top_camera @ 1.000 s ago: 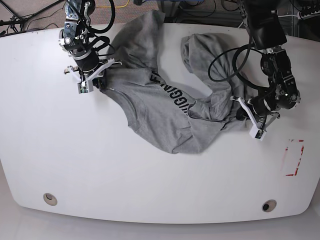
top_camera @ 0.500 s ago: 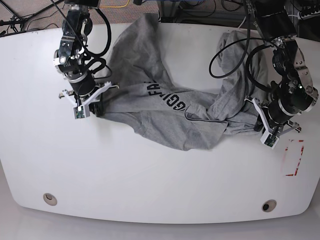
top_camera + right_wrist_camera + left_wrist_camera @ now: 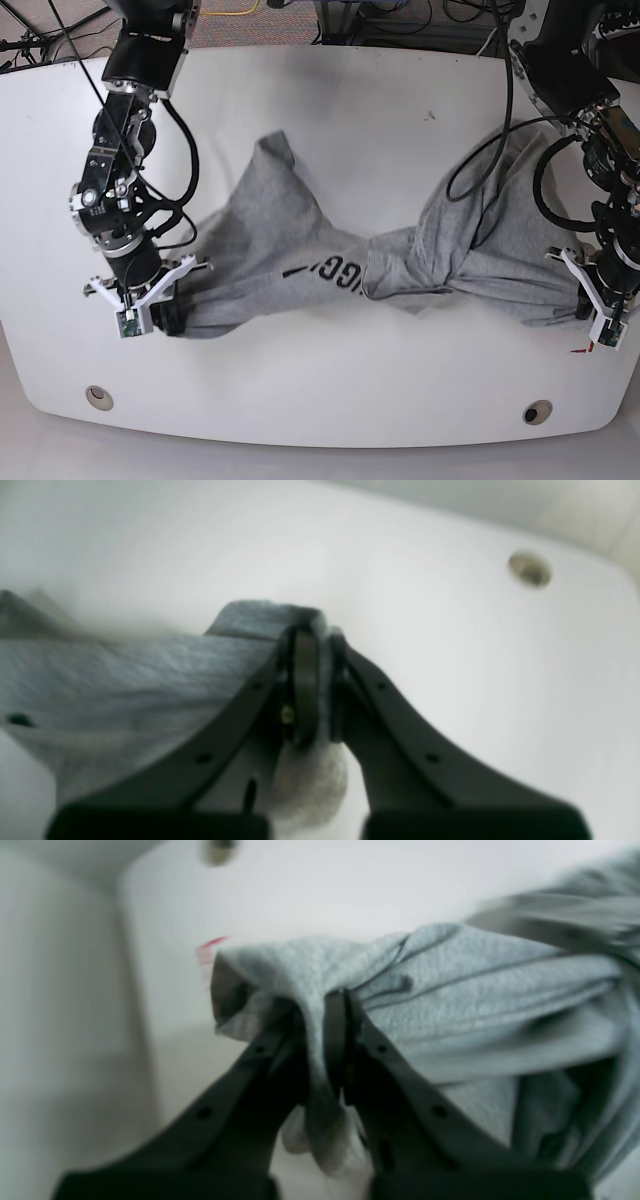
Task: Fold the T-shirt properly
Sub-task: 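Pull both grippers apart, stretching the shirt between them, then lift the stretched shirt with both grippers and lay it back on the table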
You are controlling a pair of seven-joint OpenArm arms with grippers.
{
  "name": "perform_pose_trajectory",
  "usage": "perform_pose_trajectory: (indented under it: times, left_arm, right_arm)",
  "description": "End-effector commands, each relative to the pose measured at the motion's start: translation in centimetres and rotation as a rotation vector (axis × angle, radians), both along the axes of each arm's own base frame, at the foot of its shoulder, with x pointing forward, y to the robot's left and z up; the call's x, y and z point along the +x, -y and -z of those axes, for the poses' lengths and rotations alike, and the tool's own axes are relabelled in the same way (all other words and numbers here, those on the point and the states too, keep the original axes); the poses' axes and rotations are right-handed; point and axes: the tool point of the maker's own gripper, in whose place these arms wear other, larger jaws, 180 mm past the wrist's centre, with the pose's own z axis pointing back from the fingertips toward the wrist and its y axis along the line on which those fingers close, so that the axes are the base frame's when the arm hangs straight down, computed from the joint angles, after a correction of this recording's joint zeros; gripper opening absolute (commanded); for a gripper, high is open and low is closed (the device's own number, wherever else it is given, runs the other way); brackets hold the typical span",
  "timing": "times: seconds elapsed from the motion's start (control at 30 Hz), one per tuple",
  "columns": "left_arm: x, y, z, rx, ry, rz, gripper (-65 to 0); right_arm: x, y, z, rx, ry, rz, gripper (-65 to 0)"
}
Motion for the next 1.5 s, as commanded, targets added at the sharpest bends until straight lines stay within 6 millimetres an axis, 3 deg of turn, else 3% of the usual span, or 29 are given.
perform_pose_trajectory:
  times: [0.0, 0.1, 0.27, 0.57, 0.8, 1.1, 1.3, 1.47]
  left_arm:
    - [1.3, -0.2, -4.1, 0.02, 0.109, 0.009, -65.0]
    - [1.9, -1.2, -6.5, 0.047, 0.157, -0.005, -65.0]
    - [3.1, -1.0, -9.6, 0.03, 0.234, -0.002, -65.0]
    - [4.3, -2.0, -15.6, 0.032, 0.363, -0.022, -65.0]
    - [5.8, -2.7, -19.0, -0.016, 0.417, -0.023, -65.0]
    - [5.6, -2.8, -24.9, -0.026, 0.548, -0.022, -65.0]
    - [6.4, -3.0, -24.5, -0.054, 0.519, -0.017, -65.0]
    - [6.9, -3.3, -21.5, -0.068, 0.45, -0.023, -65.0]
  right_arm:
    - [1.8, 1.4, -4.9, -0.035, 0.125, 0.023, -65.0]
    - [3.1, 1.7, -7.8, -0.041, 0.191, 0.028, -65.0]
    - [5.1, 2.1, -11.7, -0.036, 0.27, 0.033, -65.0]
    - [6.5, 3.4, -18.9, -0.067, 0.403, 0.056, -65.0]
    - [7.0, 3.8, -24.4, -0.079, 0.485, 0.068, -65.0]
    - [6.3, 4.2, -30.7, -0.146, 0.579, 0.066, -65.0]
    - [6.0, 4.3, -31.5, -0.161, 0.593, 0.066, -65.0]
    - [6.3, 4.8, -28.2, -0.168, 0.523, 0.073, -65.0]
